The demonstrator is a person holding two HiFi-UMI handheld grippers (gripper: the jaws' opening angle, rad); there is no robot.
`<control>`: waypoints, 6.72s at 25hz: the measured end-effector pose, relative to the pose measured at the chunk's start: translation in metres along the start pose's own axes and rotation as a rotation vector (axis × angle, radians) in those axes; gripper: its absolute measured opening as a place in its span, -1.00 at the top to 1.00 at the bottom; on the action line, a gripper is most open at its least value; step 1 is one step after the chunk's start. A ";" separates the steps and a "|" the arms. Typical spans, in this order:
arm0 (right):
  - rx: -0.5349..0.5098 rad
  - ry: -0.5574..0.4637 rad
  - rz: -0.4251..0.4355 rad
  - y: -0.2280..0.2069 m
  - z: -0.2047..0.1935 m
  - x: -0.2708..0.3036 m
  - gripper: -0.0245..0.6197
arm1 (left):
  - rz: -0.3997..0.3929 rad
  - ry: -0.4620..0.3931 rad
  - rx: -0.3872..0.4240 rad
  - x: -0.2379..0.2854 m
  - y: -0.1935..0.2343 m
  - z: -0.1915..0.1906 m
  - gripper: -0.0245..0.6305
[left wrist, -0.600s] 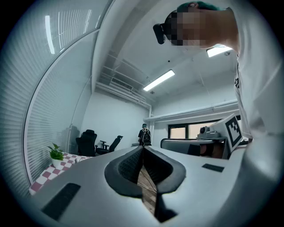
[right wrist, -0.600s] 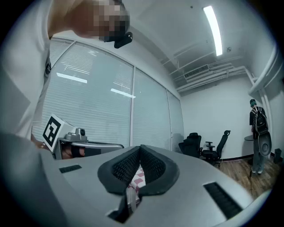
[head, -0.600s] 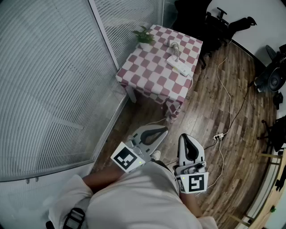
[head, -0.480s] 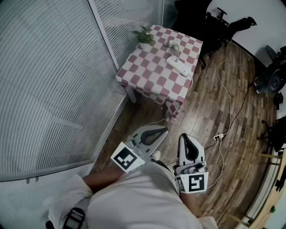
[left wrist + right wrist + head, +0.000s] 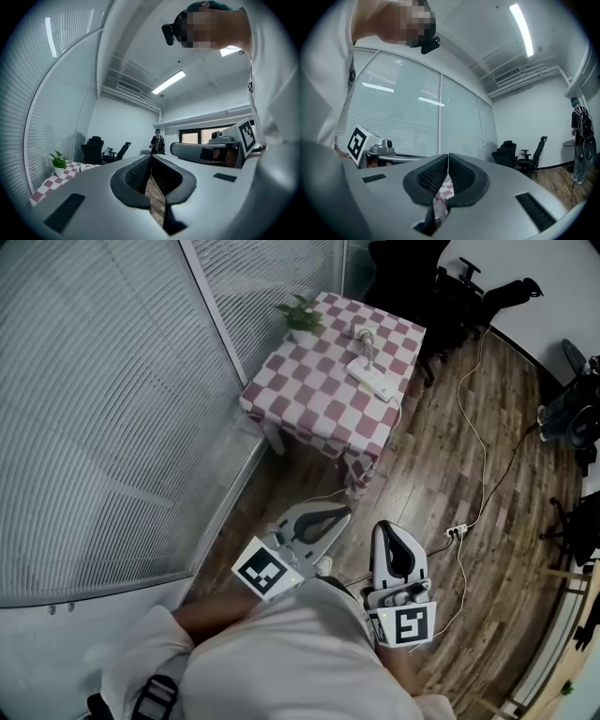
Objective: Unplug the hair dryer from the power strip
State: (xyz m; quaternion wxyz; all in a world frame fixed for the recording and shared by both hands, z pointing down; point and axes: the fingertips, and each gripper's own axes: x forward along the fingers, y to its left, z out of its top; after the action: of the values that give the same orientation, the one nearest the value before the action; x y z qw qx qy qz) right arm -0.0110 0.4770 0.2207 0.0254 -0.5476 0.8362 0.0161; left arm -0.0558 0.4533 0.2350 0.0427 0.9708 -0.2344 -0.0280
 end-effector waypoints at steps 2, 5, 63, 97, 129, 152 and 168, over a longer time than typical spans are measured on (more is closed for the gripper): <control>0.004 0.000 0.007 -0.006 -0.003 -0.005 0.82 | 0.009 -0.006 0.001 0.006 -0.005 -0.002 0.83; -0.010 0.002 0.023 -0.013 -0.004 -0.011 0.82 | 0.025 -0.015 -0.010 0.013 -0.014 -0.002 0.83; -0.007 0.091 -0.042 -0.112 -0.046 0.302 0.82 | -0.049 0.029 -0.037 0.132 0.288 -0.012 0.83; 0.011 0.062 0.037 -0.287 -0.061 0.317 0.82 | 0.074 0.060 0.015 0.295 0.295 -0.023 0.83; 0.004 0.233 0.094 -0.300 -0.159 0.417 0.81 | 0.063 0.269 0.061 0.324 0.404 -0.112 0.83; 0.012 0.451 0.113 -0.323 -0.299 0.480 0.54 | 0.049 0.460 0.032 0.346 0.476 -0.242 0.83; 0.006 0.623 0.148 -0.352 -0.402 0.513 0.40 | 0.059 0.649 0.062 0.365 0.523 -0.348 0.83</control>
State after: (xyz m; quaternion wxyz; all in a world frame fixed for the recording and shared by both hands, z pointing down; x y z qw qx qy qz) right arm 0.0969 -0.1552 0.5910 -0.2316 -0.4638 0.8413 -0.1530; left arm 0.0576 -0.1528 0.6186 0.0864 0.9226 -0.2375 0.2913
